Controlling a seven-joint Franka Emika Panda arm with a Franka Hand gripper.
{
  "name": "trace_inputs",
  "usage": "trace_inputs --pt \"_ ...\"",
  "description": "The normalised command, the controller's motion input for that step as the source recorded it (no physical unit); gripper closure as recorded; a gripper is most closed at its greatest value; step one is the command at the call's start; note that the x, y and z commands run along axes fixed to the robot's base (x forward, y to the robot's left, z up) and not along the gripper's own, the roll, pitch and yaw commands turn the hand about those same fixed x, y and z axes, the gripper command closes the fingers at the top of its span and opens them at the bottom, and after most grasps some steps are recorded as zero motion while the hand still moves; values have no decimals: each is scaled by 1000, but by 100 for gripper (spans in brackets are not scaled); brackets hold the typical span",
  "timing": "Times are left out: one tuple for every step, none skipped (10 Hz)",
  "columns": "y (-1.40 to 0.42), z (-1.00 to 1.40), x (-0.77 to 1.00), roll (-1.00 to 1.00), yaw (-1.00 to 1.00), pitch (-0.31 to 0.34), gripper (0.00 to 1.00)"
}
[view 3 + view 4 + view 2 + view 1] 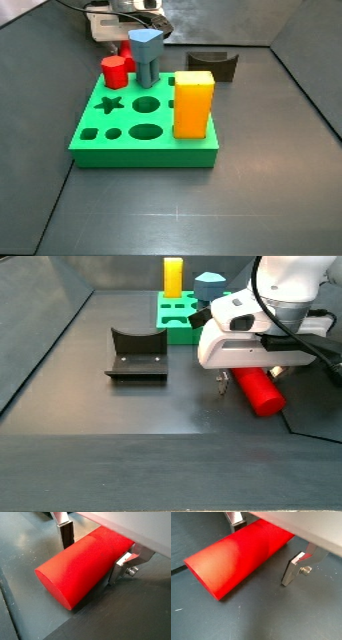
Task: Pick up the round object. Move up. Place the round object on the fixture. Regrasp the round object. Move to above the board. Insert the round object.
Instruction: Pick up the round object.
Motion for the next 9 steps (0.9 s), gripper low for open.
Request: trace_inputs --pt "0 0 0 0 0 0 100" --pt "0 0 0 0 0 0 100" --pt "0 0 0 0 0 0 100" --pt "0 0 0 0 0 0 100" --pt "0 0 0 0 0 0 100" --pt "0 0 0 0 0 0 100" --pt "0 0 0 0 0 0 100" --pt "0 0 0 0 0 0 100" --pt "0 0 0 0 0 0 100"
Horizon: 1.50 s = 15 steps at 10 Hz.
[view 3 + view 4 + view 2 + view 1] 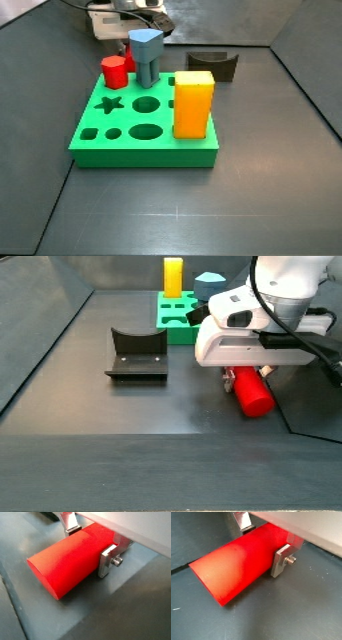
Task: Pick up the round object. Move up. Place the round object on the fixture. Regrasp the round object. Move to above the board. Insert the round object.
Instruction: Pick up the round object, then move up, then place the round object on the fixture.
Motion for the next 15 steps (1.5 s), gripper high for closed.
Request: trace_inputs --pt "0 0 0 0 0 0 100" --pt "0 0 0 0 0 0 100" --pt "0 833 0 0 0 0 100" --pt "31 796 -30 -1 17 21 100" --pt "29 682 -36 -13 17 54 100" --pt "22 531 -17 -25 12 81 100" --pt "14 404 -12 -28 8 79 100" --pt "10 312 -16 -27 8 70 100" --pt "0 1000 0 0 0 0 100" --pt "0 1000 1 1 0 -8 100" --pt "-5 1000 -9 -7 0 6 100" --pt "-5 1000 -12 -12 1 14 100" --pt "-6 1000 -12 -19 2 24 100" --pt "-8 1000 -16 -22 2 28 100" --pt "-10 1000 -18 -27 3 26 100"
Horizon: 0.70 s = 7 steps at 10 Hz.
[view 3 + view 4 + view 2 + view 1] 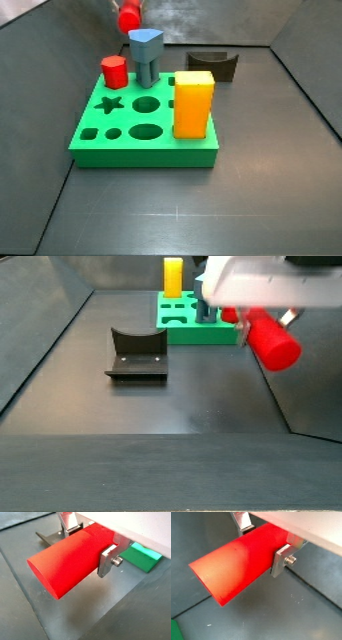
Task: Pick up the round object. Move up. Place the round object on the fixture. Regrasp the round object. Move to above the board. Insert the round object.
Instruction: Place the round object on the fixture.
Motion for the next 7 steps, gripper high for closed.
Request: trace_inputs --pt "-11 997 -20 -30 3 29 100" --pt "-10 843 -16 -34 3 33 100" --pt "-7 638 -8 -41 4 40 100" --pt "-5 481 -1 -47 4 48 100" --pt "-4 324 4 -53 3 58 100" --pt "-374 -296 1000 -120 -597 164 100" --pt "-363 -340 1000 -123 -559 167 100"
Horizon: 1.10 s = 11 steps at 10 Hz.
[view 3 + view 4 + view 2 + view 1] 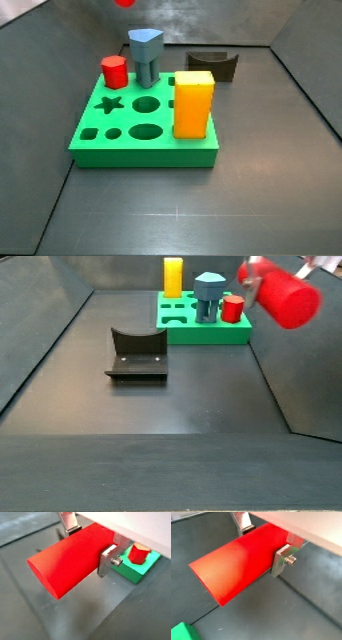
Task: Pick up the round object. Move up. Place the round object on the fixture. Regrasp the round object. Move to above the board. Insert the round object.
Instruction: Place the round object on the fixture.
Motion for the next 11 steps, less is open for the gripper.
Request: trace_inputs --pt "-324 -325 1000 -116 -462 142 100" --pt "-257 -259 1000 -101 -241 69 100" --pt "-242 -243 1000 -92 -164 44 100" --pt "-209 -223 1000 -78 -75 15 100" --pt "-196 -213 1000 -67 -35 6 100" --pt "-174 -195 1000 -49 -4 -1 100" --pt "-161 -185 1000 -42 6 3 100" --pt "-138 -167 1000 -26 15 13 100" --pt "-122 -154 1000 -12 18 18 100" --pt "-94 -135 1000 7 22 22 100" --pt "-85 -125 1000 17 21 25 100"
